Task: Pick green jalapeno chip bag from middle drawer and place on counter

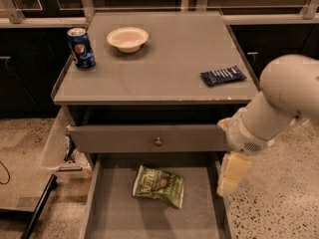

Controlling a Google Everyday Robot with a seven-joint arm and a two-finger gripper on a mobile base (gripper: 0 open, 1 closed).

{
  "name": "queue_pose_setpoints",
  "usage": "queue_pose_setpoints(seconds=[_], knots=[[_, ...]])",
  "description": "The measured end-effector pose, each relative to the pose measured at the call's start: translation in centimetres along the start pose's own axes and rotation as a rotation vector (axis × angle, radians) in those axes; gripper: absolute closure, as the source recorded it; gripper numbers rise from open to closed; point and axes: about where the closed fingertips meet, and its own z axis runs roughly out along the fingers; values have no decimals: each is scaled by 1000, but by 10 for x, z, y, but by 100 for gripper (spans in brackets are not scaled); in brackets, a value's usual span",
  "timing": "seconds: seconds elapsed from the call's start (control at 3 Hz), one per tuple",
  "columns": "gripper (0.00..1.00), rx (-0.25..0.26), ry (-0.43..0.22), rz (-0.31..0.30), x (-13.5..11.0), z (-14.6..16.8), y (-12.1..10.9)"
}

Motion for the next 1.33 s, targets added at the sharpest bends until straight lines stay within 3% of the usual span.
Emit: queue_pose_setpoints(seconds=[0.67, 1.0, 1.33], knots=[[0, -5, -88, -58, -4, 91, 17], [0, -38, -120, -45, 1, 131, 19], [0, -38, -120, -45, 1, 131, 19]])
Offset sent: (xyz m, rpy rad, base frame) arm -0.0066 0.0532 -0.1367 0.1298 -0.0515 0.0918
